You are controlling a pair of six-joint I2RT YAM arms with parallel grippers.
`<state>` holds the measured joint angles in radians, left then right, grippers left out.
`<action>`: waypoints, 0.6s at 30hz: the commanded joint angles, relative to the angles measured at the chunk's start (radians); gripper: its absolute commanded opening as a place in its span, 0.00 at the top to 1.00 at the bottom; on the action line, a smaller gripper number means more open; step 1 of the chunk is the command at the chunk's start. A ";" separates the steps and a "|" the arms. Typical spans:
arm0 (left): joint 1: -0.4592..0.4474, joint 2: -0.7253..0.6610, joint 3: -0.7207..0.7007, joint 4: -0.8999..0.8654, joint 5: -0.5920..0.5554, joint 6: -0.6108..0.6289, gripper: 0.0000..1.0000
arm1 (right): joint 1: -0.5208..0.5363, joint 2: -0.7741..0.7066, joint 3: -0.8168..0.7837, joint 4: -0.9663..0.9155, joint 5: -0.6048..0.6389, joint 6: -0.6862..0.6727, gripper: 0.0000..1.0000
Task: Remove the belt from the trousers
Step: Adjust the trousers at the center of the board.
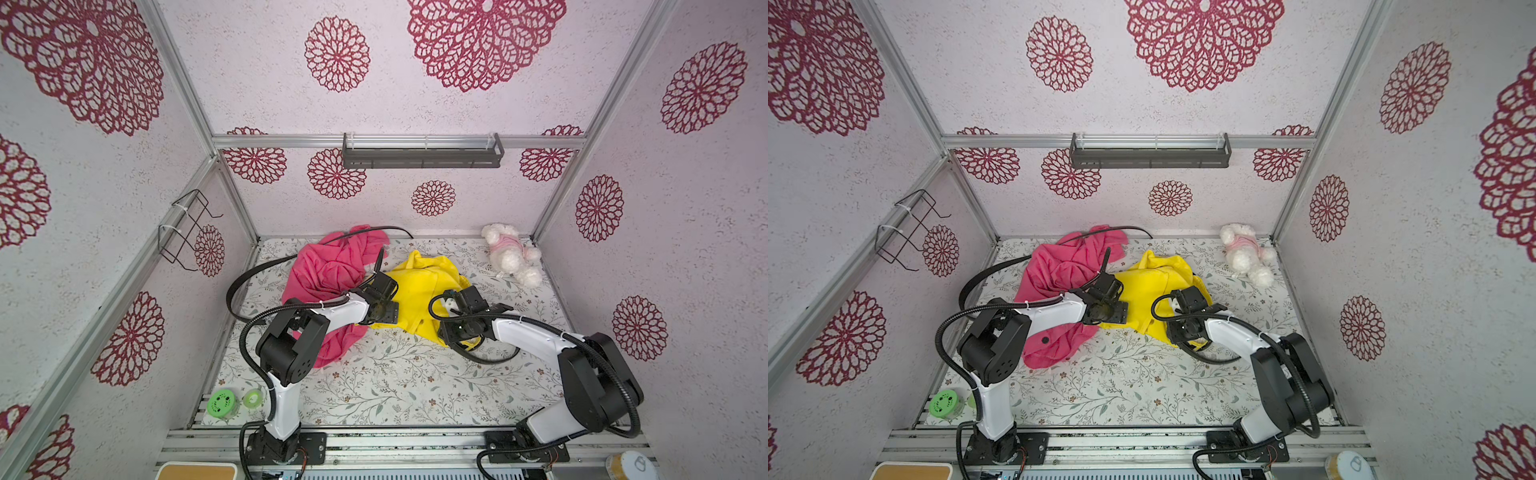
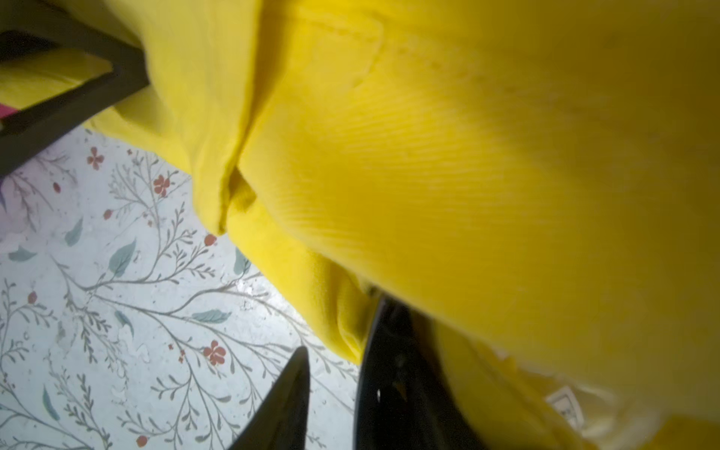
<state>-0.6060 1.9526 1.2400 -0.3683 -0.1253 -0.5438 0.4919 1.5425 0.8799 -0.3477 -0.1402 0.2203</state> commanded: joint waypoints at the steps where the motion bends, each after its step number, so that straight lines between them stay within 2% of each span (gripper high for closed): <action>1: 0.004 -0.062 -0.022 -0.011 -0.036 -0.018 0.17 | 0.001 -0.001 0.035 -0.015 0.020 -0.053 0.79; 5: 0.005 -0.105 -0.032 -0.035 -0.071 -0.011 0.12 | -0.003 -0.049 0.076 -0.086 0.015 -0.092 1.00; 10: 0.011 -0.225 -0.019 -0.119 -0.142 0.001 0.00 | -0.014 -0.171 0.238 -0.242 -0.088 -0.155 1.00; 14: 0.021 -0.368 0.016 -0.207 -0.216 0.019 0.03 | -0.024 -0.225 0.488 -0.394 -0.118 -0.210 1.00; 18: 0.024 -0.512 0.055 -0.255 -0.257 0.036 0.03 | -0.044 -0.229 0.735 -0.461 -0.154 -0.227 1.00</action>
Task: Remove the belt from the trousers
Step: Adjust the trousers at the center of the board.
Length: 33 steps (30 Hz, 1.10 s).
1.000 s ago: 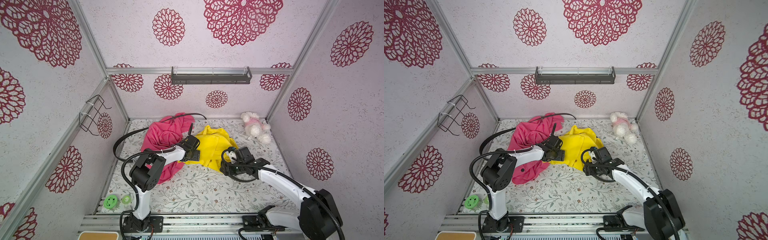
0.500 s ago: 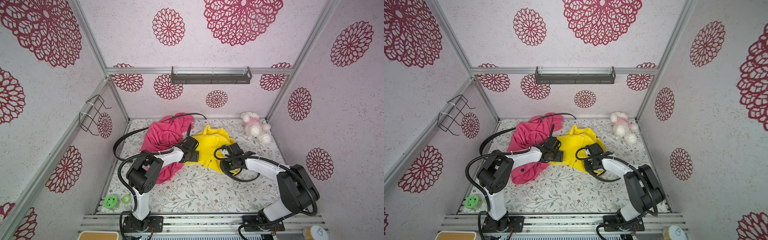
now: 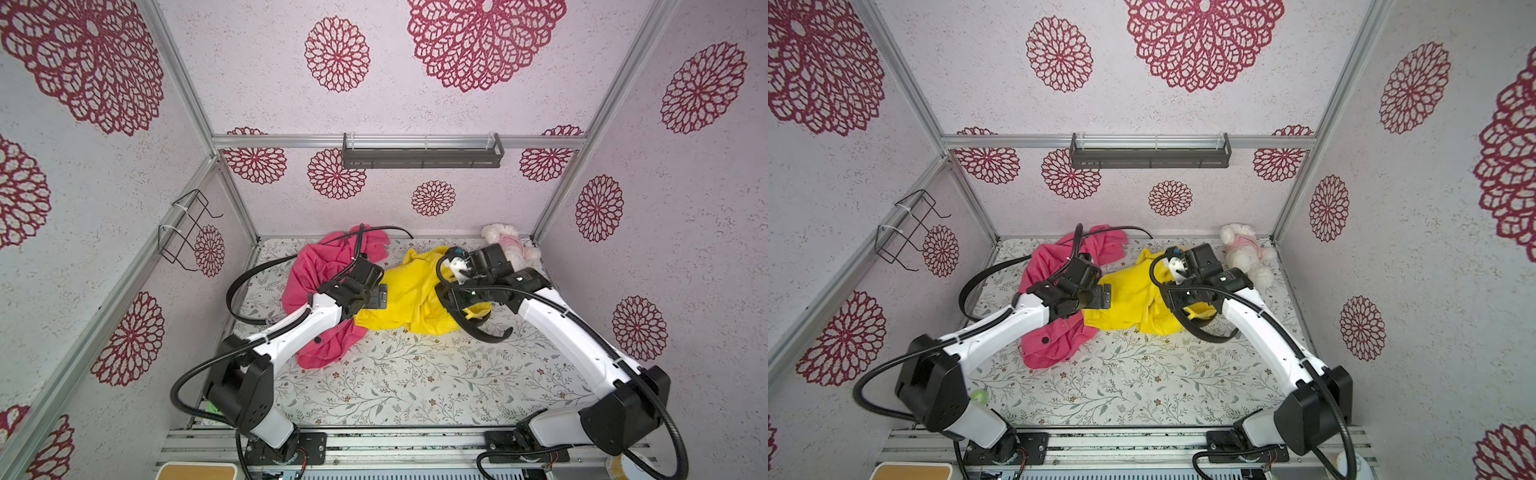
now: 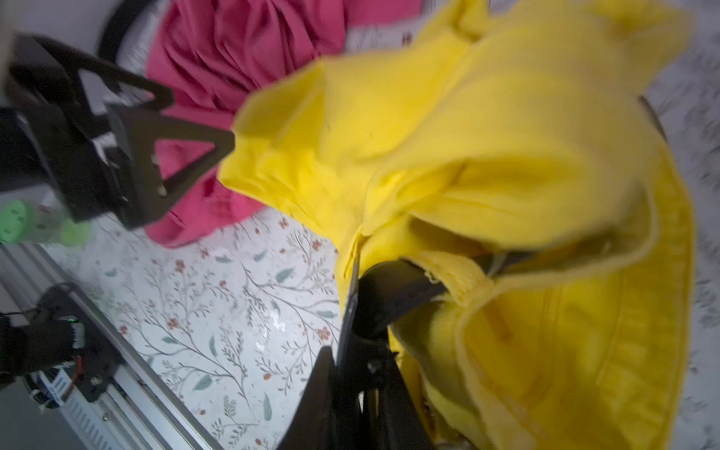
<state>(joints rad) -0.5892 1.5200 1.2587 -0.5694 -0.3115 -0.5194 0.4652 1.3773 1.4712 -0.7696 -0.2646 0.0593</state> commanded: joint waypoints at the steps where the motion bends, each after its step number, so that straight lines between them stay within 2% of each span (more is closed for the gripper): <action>1: 0.006 -0.114 0.040 -0.049 -0.060 0.010 0.03 | -0.022 -0.059 0.204 -0.045 -0.047 -0.063 1.00; 6: -0.053 -0.194 0.041 -0.011 0.020 0.027 0.03 | -0.042 -0.021 0.373 -0.006 -0.108 -0.019 1.00; 8: -0.093 -0.191 0.031 0.020 0.030 0.026 0.03 | -0.044 -0.001 0.402 0.002 -0.174 -0.024 1.00; 11: -0.131 -0.167 0.009 0.080 0.040 0.024 0.02 | -0.043 0.008 0.400 0.037 -0.266 -0.015 1.00; 14: -0.133 -0.158 -0.009 0.096 0.042 -0.005 0.03 | -0.042 -0.007 0.337 0.063 -0.214 0.036 1.00; 17: -0.132 -0.183 -0.061 0.124 0.011 -0.016 0.03 | -0.042 -0.085 0.112 0.200 -0.226 0.146 1.00; 20: -0.130 -0.205 -0.103 0.129 -0.003 -0.027 0.03 | -0.041 -0.188 -0.211 0.403 -0.196 0.317 1.00; 22: -0.129 -0.207 -0.122 0.124 0.001 -0.033 0.03 | -0.036 -0.249 -0.478 0.592 -0.175 0.482 1.00; 25: -0.131 -0.190 -0.144 0.123 0.021 -0.046 0.02 | -0.005 -0.274 -0.784 0.830 -0.145 0.662 0.99; 26: -0.131 -0.181 -0.149 0.126 0.027 -0.054 0.02 | 0.011 -0.268 -0.830 0.856 -0.138 0.673 0.91; 28: -0.138 -0.162 -0.159 0.134 0.033 -0.064 0.03 | 0.043 -0.263 -0.852 0.798 -0.100 0.655 0.63; 30: -0.150 -0.144 -0.169 0.149 0.045 -0.077 0.03 | 0.051 -0.287 -0.822 0.690 -0.082 0.631 0.39; 33: -0.182 -0.115 -0.173 0.170 0.049 -0.091 0.03 | 0.051 -0.348 -0.732 0.449 -0.019 0.565 0.29</action>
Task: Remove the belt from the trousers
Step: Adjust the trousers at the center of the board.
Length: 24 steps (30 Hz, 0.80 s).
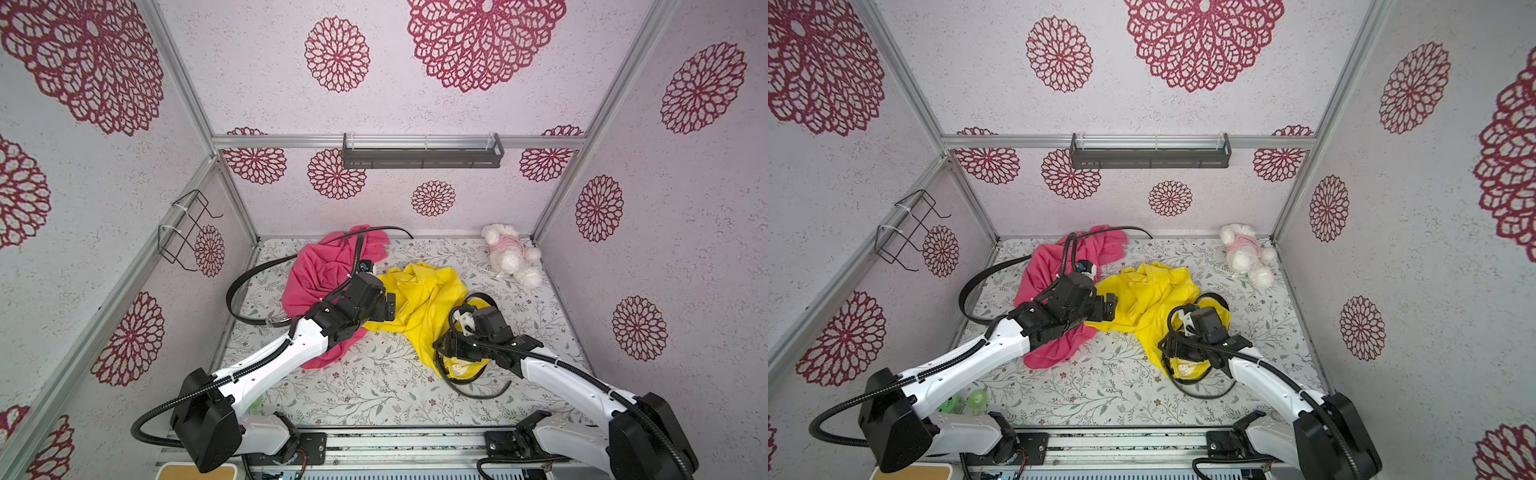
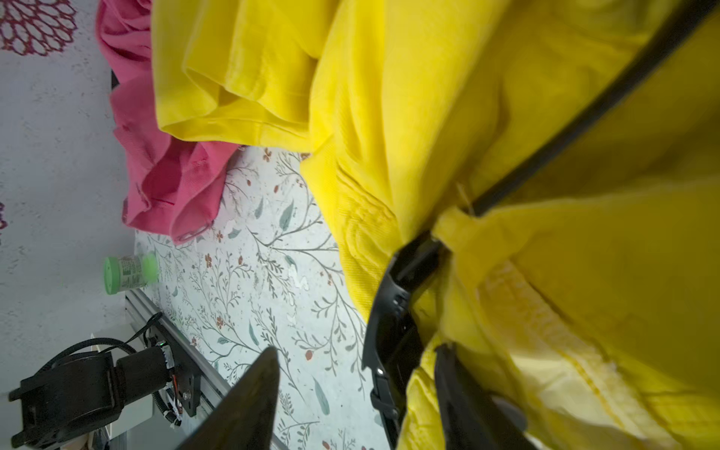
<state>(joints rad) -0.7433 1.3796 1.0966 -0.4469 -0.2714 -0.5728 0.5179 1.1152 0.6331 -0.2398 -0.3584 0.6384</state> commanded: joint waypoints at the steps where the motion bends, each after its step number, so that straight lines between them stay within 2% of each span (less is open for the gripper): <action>1: -0.037 0.037 -0.009 0.057 0.017 -0.043 0.03 | -0.002 -0.106 0.142 -0.162 0.104 -0.039 0.26; 4: -0.077 0.086 0.006 0.092 0.037 -0.059 0.03 | -0.008 -0.139 0.219 -0.341 0.208 -0.092 0.19; 8: -0.118 0.197 0.106 0.111 0.091 -0.015 0.02 | -0.048 -0.161 0.214 -0.432 0.298 -0.093 0.18; 13: -0.169 0.433 0.406 -0.042 0.168 0.171 0.02 | -0.154 -0.260 0.085 -0.436 0.332 -0.005 0.16; 16: -0.199 0.552 0.539 -0.083 0.198 0.258 0.02 | -0.197 -0.314 0.024 -0.459 0.375 0.022 0.14; 19: -0.218 0.683 0.664 -0.119 0.212 0.313 0.00 | -0.228 -0.368 -0.018 -0.480 0.414 0.049 0.12; 24: -0.234 0.844 0.835 -0.192 0.235 0.348 0.09 | -0.273 -0.420 -0.073 -0.475 0.395 0.079 0.11</action>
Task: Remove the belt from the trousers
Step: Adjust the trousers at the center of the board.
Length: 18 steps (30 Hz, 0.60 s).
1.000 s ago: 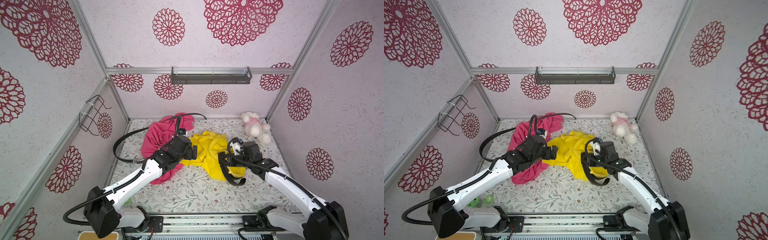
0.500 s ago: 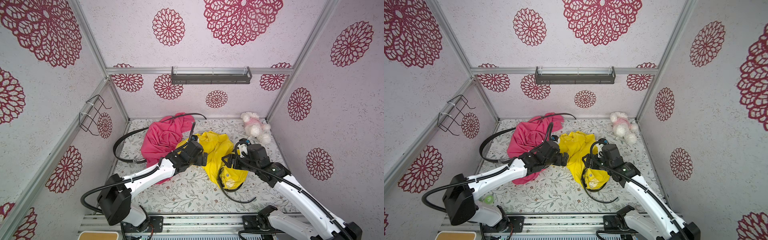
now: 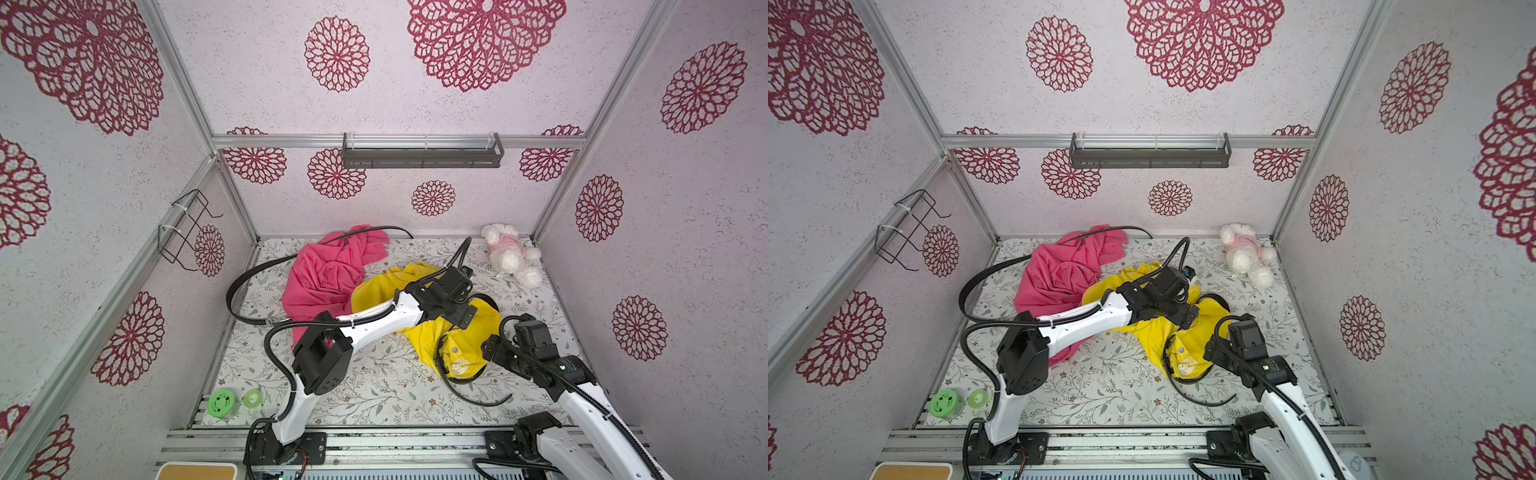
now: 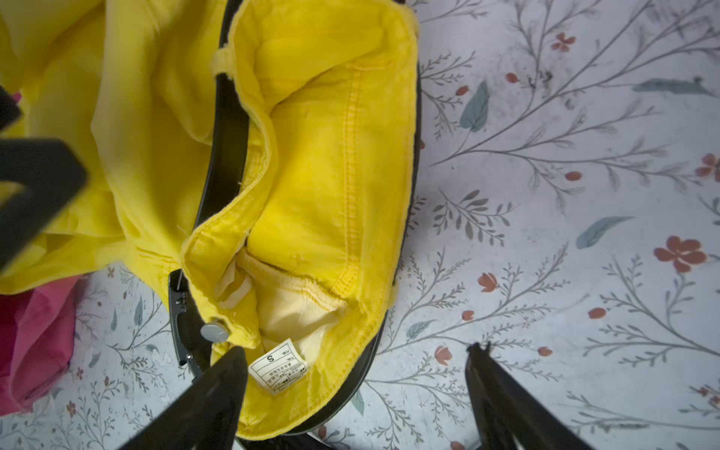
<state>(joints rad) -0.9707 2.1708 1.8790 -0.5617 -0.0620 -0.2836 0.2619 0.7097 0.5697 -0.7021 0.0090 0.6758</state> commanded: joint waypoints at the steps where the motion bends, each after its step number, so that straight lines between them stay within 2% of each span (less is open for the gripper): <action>1: -0.012 0.076 0.074 -0.081 0.034 0.060 0.11 | -0.022 -0.013 -0.019 -0.005 0.017 0.043 0.11; 7: -0.025 0.208 0.180 -0.138 -0.002 0.047 0.16 | -0.033 0.008 -0.072 0.057 -0.029 0.053 0.11; 10: -0.018 0.262 0.214 -0.178 -0.067 0.027 0.25 | -0.033 0.017 -0.111 0.110 -0.068 0.071 0.11; 11: -0.010 0.267 0.211 -0.180 -0.073 0.014 0.32 | -0.033 0.022 -0.129 0.137 -0.088 0.081 0.11; 15: 0.024 0.228 0.145 -0.138 -0.050 -0.035 0.73 | -0.032 0.064 -0.210 0.275 -0.165 0.111 0.11; 18: 0.043 0.135 0.061 -0.069 -0.037 -0.066 0.92 | -0.029 0.140 -0.244 0.395 -0.201 0.102 0.16</action>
<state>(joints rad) -0.9619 2.3981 1.9865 -0.6655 -0.0914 -0.3058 0.2337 0.8024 0.3401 -0.4580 -0.1307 0.7578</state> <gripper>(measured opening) 0.117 0.859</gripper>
